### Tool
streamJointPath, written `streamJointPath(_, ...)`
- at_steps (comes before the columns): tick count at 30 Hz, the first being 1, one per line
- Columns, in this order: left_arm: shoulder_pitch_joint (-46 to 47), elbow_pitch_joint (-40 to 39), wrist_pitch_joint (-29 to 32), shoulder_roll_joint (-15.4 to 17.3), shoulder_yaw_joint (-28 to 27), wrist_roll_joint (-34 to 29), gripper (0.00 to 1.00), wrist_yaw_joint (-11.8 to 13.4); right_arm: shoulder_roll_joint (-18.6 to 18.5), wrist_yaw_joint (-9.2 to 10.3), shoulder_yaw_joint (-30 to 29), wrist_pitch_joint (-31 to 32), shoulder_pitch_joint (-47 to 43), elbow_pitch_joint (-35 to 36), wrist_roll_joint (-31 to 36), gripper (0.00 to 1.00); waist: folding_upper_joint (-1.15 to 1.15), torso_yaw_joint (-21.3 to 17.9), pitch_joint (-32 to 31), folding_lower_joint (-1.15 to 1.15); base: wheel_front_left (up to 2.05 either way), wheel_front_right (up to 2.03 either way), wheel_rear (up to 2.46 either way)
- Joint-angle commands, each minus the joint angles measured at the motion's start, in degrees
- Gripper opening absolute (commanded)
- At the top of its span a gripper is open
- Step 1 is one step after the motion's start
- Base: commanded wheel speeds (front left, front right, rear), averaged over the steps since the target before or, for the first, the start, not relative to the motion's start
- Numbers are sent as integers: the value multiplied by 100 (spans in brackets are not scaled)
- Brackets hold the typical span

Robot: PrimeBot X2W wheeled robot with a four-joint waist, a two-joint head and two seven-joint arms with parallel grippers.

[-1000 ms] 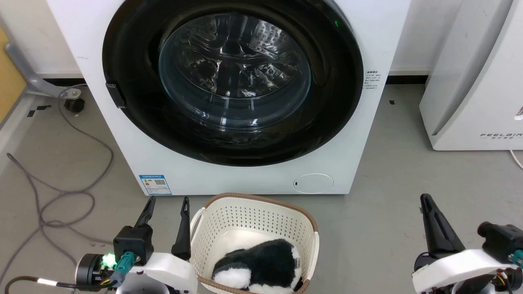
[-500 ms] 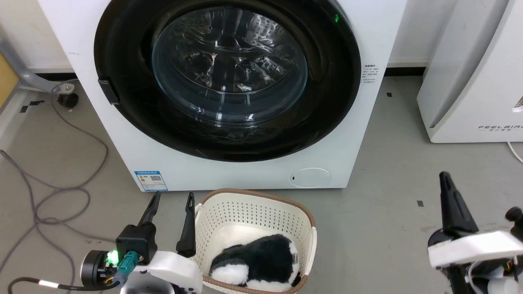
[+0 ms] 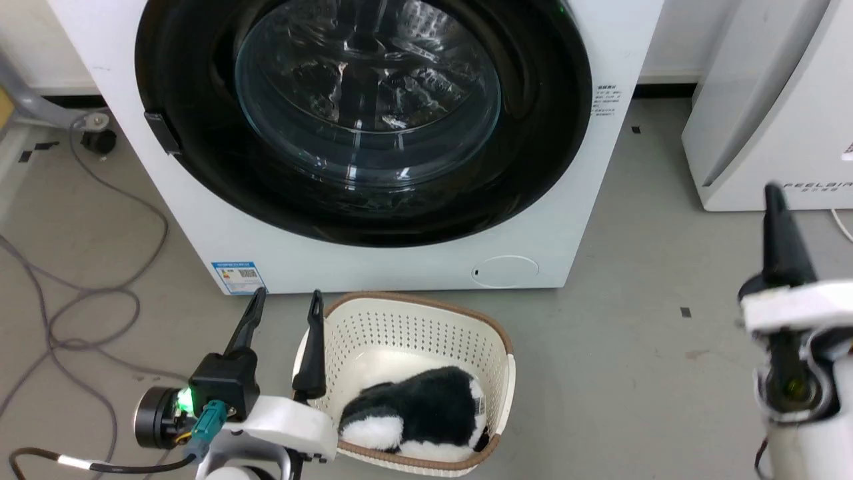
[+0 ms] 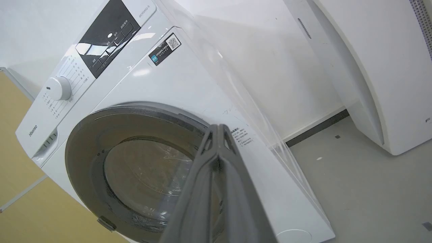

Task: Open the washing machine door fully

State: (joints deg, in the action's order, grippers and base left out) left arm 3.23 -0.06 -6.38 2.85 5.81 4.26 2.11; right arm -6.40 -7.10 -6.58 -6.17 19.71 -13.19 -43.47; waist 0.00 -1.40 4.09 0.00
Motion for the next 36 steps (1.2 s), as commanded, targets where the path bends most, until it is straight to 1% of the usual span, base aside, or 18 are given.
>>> streamJointPath(1, 119, -50, -60, 2, 37, 57, 100, 40, -88, -20, -31, -23, 269, -121, -210, 0, 0, 6, 46, 0, 0, 0, 0)
streamJointPath(13, 335, -215, -204, 2, 209, 91, 100, 95, -642, -24, 67, 87, 2030, -1344, -1093, 0, 0, 71, 394, 0, 0, 0, 0)
streamJointPath(20, 481, -297, -288, 2, 329, 96, 100, 120, -909, -25, 347, 414, 3150, -2197, -1450, 0, 0, 108, 619, 0, 0, 0, 0)
streamJointPath(27, 653, -374, -371, 2, 457, 95, 100, 145, -1023, -27, 803, 1084, 4266, -3100, -1667, 0, 0, 145, 877, 0, 0, 0, 0)
streamJointPath(31, 748, -406, -419, 2, 519, 103, 100, 157, -1005, -28, 1075, 1560, 4828, -3551, -1772, 0, 0, 177, 1014, 0, 0, 0, 0)
streamJointPath(36, 835, -464, -479, 2, 589, 119, 100, 197, -940, -30, 1375, 2195, 5421, -3945, -1942, 0, 0, 207, 1193, 0, 0, 0, 0)
